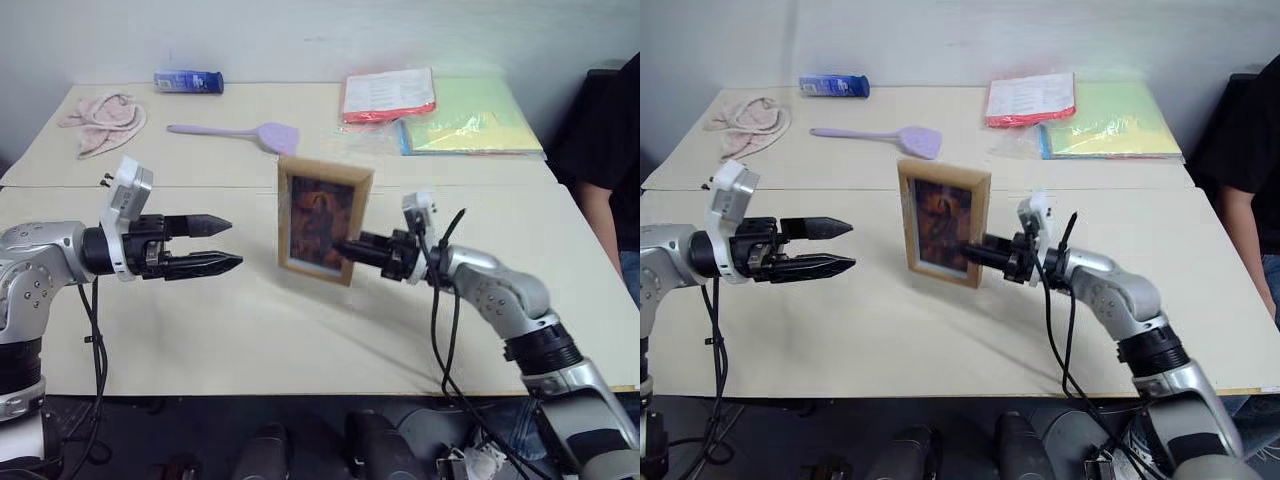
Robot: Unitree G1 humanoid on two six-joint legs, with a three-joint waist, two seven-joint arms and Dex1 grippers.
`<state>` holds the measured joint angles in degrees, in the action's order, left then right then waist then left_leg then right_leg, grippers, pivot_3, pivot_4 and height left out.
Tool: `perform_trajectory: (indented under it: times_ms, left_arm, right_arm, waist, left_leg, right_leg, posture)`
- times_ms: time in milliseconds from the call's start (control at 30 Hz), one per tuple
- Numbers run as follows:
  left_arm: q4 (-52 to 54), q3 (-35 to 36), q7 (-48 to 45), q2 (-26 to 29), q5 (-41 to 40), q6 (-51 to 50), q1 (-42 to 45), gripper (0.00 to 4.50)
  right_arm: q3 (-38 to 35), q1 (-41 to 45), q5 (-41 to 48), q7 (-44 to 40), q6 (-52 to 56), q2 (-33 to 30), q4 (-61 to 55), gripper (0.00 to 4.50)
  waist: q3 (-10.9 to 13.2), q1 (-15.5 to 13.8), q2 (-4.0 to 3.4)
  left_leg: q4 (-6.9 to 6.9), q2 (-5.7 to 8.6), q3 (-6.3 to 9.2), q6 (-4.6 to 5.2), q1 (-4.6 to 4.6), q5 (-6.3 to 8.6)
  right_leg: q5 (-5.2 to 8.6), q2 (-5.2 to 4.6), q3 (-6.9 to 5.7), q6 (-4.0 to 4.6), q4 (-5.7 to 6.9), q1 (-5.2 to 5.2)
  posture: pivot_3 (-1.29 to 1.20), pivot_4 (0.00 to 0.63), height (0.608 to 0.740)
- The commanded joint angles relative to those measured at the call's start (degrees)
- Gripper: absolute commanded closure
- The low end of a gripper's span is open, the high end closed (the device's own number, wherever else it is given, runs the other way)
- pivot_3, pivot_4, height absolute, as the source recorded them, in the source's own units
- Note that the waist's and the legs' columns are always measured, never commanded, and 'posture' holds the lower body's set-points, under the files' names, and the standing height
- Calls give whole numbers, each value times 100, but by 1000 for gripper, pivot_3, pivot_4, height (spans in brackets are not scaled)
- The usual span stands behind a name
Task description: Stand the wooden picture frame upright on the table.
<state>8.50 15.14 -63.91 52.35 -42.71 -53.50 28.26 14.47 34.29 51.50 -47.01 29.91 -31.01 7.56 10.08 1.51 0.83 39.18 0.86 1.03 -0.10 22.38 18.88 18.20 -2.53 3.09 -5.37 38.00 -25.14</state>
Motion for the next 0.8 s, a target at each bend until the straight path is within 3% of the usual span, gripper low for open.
perform_trajectory:
  times_ms: [33,267,300,533,667,800]
  left_arm:
    - [140,86,56,-5,-136,89,45,0]
    - [22,14,36,16,-147,92,171,0]
    - [-23,-15,15,23,-122,122,188,0]
    - [-336,-300,-111,-6,22,329,366,0]
    - [-477,-580,-335,32,209,587,437,0]
    - [-784,-769,-521,39,505,993,579,0]
  right_arm:
    - [-280,-99,-489,-371,-299,112,73,3247]
    - [-451,-568,-1014,-923,-409,168,-148,3247]
    - [-498,-613,-1049,-935,-386,179,-212,2521]
    - [-933,-812,-1108,-898,100,-107,-805,208]
    - [-1917,-1474,-776,-1140,706,-1431,-2007,80]
    - [-3476,-2289,113,-1498,1569,-2592,-2688,80]
  waist:
    - [0,9,0]
    - [-1,15,1]
    - [-1,14,1]
    - [-1,10,1]
    - [1,-53,-2]
    - [1,-141,-1]
  left_leg:
    - [0,2,-3,0,1,0]
    - [-1,1,-3,0,-1,0]
    - [-1,1,-3,0,0,0]
    - [0,3,-3,-2,-1,-1]
    - [-4,5,-1,2,6,1]
    - [-2,8,-3,7,2,4]
  right_leg:
    - [0,0,2,-1,1,-4]
    - [0,2,2,-1,5,-4]
    - [-1,1,2,-1,4,-4]
    - [-1,1,3,-1,4,-7]
    - [-1,-3,0,-1,-4,-7]
    - [-1,-4,1,-2,-25,0]
  posture:
    - [0,150,740]
    - [0,150,740]
    - [0,150,740]
    - [0,150,740]
    - [0,150,740]
    - [0,150,740]
